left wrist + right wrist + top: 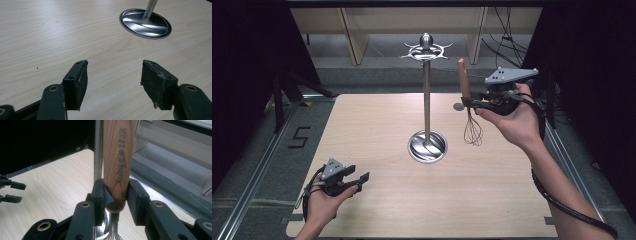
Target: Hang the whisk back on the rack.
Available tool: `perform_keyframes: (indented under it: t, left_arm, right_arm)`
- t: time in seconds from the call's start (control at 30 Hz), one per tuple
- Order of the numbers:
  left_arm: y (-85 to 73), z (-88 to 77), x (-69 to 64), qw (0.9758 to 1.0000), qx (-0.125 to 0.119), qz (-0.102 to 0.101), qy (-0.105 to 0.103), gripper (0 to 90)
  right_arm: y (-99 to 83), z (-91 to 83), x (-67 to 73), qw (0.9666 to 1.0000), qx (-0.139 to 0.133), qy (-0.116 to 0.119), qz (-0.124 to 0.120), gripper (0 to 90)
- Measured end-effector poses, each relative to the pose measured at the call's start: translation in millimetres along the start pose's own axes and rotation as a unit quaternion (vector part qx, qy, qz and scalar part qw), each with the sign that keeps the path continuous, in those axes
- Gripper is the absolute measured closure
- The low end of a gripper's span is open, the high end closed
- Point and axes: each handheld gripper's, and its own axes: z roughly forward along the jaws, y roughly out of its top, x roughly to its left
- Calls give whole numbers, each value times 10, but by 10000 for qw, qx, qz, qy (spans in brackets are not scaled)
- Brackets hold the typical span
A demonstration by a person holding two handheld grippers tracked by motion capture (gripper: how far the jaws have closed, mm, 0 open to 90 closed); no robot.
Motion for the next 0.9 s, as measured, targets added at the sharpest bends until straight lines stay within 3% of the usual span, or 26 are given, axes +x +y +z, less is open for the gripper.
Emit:
perform_keyframes:
  t: [0.07, 0.7, 0.73, 0.9]
  left_arm:
    - [1, 0, -1, 10000, 1, 5, -4, 373]
    - [2, -2, 1, 10000, -4, -8, -5, 372]
    - [2, -2, 0, 10000, -6, -8, -5, 373]
    - [2, -2, 2, 10000, -4, -9, -8, 373]
  right_arm:
    - [10, 15, 3, 9999, -91, -65, -25, 700]
    - [104, 34, 3, 10000, -61, 4, 71, 699]
    - [106, 49, 4, 9999, -149, -42, 58, 700]
    - [136, 48, -4, 10000, -65, -4, 10, 700]
